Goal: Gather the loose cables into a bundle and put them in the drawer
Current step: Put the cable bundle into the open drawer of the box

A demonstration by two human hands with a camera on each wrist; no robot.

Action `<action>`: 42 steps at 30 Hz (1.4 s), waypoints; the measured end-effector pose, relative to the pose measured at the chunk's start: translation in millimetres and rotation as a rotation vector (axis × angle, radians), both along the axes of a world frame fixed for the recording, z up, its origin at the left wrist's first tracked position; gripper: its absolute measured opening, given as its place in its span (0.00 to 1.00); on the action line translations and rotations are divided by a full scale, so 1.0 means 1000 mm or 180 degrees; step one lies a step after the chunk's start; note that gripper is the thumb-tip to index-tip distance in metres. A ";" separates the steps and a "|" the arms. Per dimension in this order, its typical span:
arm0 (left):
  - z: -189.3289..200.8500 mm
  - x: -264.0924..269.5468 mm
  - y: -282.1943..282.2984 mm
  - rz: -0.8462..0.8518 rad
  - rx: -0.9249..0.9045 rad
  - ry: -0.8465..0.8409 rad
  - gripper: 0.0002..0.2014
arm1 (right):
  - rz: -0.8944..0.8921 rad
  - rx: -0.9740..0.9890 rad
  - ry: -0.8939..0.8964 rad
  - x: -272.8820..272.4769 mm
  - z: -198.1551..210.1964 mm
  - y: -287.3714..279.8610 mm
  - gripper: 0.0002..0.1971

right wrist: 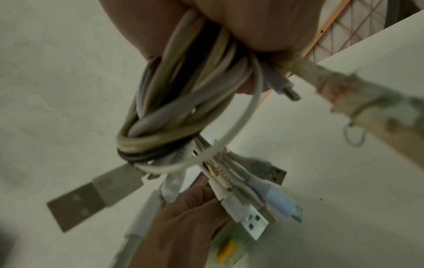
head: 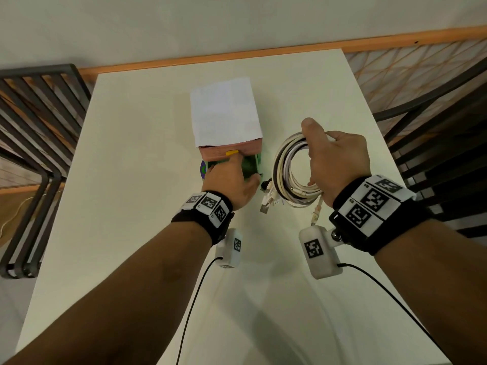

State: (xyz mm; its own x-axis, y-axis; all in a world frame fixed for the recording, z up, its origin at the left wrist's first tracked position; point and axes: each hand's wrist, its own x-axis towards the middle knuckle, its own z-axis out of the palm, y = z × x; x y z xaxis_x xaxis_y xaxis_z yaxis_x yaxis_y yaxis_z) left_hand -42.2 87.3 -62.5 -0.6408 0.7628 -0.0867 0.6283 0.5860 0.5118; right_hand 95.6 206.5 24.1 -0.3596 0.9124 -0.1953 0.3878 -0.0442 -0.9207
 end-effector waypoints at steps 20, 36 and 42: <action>0.063 0.032 -0.051 0.0562 0.1496 -0.3661 0.34 | 0.0595 -0.1066 -0.0059 -0.023 -0.005 -0.025 0.27; 0.053 -0.008 -0.042 0.2367 0.1105 -0.3790 0.13 | 0.0750 -0.0388 -0.1480 -0.084 -0.048 -0.030 0.09; 0.035 -0.019 -0.035 0.2342 0.0788 -0.3032 0.20 | 0.1025 0.0172 -0.1768 -0.102 -0.052 -0.031 0.10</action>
